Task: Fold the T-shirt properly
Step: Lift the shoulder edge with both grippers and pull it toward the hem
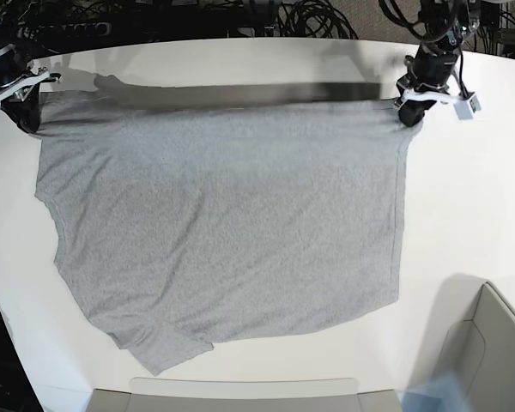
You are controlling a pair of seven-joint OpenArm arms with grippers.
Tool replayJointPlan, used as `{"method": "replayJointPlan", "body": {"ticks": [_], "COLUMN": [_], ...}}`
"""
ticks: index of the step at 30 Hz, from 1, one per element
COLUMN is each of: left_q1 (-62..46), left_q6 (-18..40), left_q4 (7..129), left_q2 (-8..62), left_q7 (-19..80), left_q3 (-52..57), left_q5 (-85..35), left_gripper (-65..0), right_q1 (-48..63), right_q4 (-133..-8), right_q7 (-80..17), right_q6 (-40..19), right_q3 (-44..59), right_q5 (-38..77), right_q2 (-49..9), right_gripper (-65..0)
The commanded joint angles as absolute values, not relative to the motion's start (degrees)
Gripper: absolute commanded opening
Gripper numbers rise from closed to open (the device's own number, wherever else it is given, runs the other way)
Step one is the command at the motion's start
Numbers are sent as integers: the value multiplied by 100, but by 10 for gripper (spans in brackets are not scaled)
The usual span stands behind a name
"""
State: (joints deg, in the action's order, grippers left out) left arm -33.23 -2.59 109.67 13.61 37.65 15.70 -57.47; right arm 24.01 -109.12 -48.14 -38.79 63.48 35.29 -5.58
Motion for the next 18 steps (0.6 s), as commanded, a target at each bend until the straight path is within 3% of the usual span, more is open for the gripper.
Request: {"method": "replayJointPlan", "body": {"ticks": [1,11,18], "left_q1": [-3178,-1842,-1007], "left_q6": [-453,-1490,-1631], "left_q4": [11073,11020,10035], "left_q2": [1402,1411,1499], "left_q7": [3873,4541,4549], "left_q3": [1613,1604,1552], "left_q5": [-5780,-5727,-5727], "left_gripper": [-650,-650,-650], "right_q1": [2237,1182,435], "right_q4": [-11002,-10932,-10404], "right_q7": [-4760,-4813,-4796], "right_q6": [-3925,-3934,-3934], "right_q3": [6404,5675,4989], "right_q5": [3468,1842,998], "right_q2": [-681,-690,-760], "right_gripper": [-650,-650,-650]}}
